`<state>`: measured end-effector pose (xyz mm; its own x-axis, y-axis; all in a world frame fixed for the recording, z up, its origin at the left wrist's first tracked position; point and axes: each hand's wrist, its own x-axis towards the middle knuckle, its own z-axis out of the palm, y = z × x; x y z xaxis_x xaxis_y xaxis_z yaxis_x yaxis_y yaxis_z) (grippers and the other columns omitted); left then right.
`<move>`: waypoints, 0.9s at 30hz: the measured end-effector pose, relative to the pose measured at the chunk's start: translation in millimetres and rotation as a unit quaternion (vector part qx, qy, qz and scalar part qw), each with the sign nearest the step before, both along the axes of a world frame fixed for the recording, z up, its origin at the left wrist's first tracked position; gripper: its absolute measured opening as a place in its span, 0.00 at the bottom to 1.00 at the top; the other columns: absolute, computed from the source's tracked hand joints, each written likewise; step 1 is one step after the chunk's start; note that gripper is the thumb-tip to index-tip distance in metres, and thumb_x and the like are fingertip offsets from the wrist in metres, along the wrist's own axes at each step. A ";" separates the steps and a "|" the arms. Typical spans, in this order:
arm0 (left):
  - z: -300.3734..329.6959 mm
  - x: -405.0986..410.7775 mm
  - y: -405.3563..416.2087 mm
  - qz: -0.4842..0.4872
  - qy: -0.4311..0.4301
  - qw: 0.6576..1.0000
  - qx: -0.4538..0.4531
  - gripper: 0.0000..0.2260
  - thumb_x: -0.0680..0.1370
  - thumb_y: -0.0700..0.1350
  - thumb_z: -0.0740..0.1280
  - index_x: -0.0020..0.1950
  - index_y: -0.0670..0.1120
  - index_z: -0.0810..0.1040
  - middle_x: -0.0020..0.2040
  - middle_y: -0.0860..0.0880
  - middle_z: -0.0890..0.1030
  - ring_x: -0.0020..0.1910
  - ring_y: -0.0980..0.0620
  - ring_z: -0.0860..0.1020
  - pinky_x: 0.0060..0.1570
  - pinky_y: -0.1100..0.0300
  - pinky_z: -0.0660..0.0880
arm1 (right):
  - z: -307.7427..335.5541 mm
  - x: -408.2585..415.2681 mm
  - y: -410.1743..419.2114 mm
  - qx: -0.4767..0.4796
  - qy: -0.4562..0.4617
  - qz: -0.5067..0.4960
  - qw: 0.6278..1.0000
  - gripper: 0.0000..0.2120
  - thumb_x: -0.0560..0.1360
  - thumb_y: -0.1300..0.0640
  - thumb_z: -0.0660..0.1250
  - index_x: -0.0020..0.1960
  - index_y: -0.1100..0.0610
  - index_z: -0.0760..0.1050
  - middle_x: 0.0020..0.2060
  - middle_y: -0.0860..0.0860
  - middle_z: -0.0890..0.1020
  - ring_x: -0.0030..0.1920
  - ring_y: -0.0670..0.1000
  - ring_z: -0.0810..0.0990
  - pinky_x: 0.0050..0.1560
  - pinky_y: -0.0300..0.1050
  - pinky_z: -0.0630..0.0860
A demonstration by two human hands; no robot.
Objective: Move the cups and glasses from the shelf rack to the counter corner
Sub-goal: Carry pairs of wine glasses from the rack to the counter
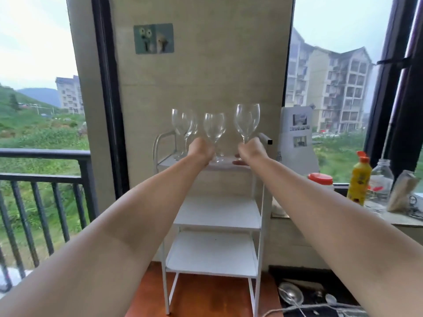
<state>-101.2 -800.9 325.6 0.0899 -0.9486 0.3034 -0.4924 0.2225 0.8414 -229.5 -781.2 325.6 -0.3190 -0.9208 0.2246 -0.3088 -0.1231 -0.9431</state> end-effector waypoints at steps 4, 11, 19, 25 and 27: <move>1.8 -1.5 -11.3 -0.047 0.083 0.995 0.033 0.03 0.77 0.37 0.60 0.46 0.40 0.73 0.34 0.45 0.76 0.39 0.42 0.80 0.35 0.56 0.74 | 0.0 2.9 -8.5 0.009 -0.066 0.021 0.998 0.19 0.78 0.65 0.54 0.69 0.63 0.66 0.42 0.53 0.76 0.44 0.56 0.83 0.52 0.60 0.81; -1.3 -1.0 -24.3 -0.073 0.108 0.991 0.038 0.13 0.79 0.38 0.61 0.33 0.41 0.74 0.32 0.45 0.78 0.30 0.47 0.77 0.30 0.59 0.73 | 6.6 -1.5 -11.8 0.033 -0.158 0.010 0.987 0.17 0.83 0.63 0.46 0.68 0.62 0.66 0.38 0.53 0.72 0.17 0.51 0.78 0.14 0.40 0.72; 6.4 2.7 -7.4 -0.087 0.089 0.992 -0.026 0.13 0.81 0.40 0.60 0.35 0.44 0.73 0.34 0.49 0.78 0.28 0.55 0.76 0.22 0.67 0.71 | 9.2 5.5 6.6 -0.027 -0.071 0.015 0.997 0.08 0.84 0.59 0.50 0.55 0.61 0.66 0.35 0.57 0.74 0.28 0.54 0.79 0.26 0.46 0.80; 18.6 5.4 22.5 -0.084 0.112 0.988 -0.069 0.14 0.81 0.40 0.60 0.36 0.44 0.75 0.35 0.51 0.79 0.29 0.56 0.76 0.23 0.69 0.72 | 20.6 5.1 31.1 -0.055 -0.056 0.035 0.996 0.11 0.83 0.59 0.51 0.52 0.64 0.69 0.38 0.57 0.76 0.29 0.53 0.80 0.23 0.41 0.80; 16.4 5.6 37.0 -0.079 0.116 0.987 -0.079 0.14 0.81 0.40 0.60 0.36 0.45 0.75 0.35 0.51 0.79 0.29 0.57 0.76 0.24 0.68 0.72 | 20.0 6.1 43.7 -0.066 -0.058 0.044 0.995 0.12 0.83 0.59 0.51 0.47 0.63 0.70 0.39 0.56 0.75 0.28 0.52 0.79 0.21 0.40 0.78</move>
